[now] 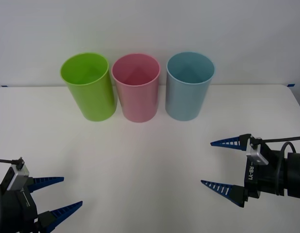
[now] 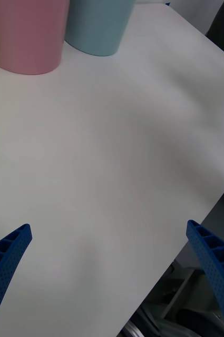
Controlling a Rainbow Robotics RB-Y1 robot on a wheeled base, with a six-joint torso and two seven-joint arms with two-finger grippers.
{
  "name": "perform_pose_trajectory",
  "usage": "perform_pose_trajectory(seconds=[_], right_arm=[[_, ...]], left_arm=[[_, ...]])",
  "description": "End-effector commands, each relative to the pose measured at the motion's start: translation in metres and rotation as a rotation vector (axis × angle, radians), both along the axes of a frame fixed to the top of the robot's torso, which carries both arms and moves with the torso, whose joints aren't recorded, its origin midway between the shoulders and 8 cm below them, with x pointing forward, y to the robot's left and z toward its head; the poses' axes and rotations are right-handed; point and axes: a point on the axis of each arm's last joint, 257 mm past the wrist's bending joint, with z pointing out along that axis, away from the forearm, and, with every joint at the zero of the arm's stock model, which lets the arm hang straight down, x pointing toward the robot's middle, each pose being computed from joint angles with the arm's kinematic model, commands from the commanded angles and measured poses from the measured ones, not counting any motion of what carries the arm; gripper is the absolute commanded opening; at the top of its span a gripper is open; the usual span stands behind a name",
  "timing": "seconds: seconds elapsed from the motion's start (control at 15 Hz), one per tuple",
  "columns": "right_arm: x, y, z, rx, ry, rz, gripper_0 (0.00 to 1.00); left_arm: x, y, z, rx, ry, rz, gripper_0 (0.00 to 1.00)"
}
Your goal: Put cans in the blue bin and PET bottles in the pink bin and trash in the green bin.
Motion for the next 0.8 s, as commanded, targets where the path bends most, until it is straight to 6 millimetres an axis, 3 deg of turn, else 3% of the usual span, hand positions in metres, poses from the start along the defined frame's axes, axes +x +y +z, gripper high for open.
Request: perform_pose_trajectory(seconds=[0.07,0.8], right_arm=[[0.0,0.0,0.0,0.0,0.0,0.0,1.0],[0.0,0.0,0.0,0.0,0.0,0.0,1.0]], left_arm=[[-0.0011,0.0006,-0.0006,-0.002,-0.004,0.005,1.0],[-0.0011,0.0006,-0.0006,-0.002,-0.004,0.005,1.0]])
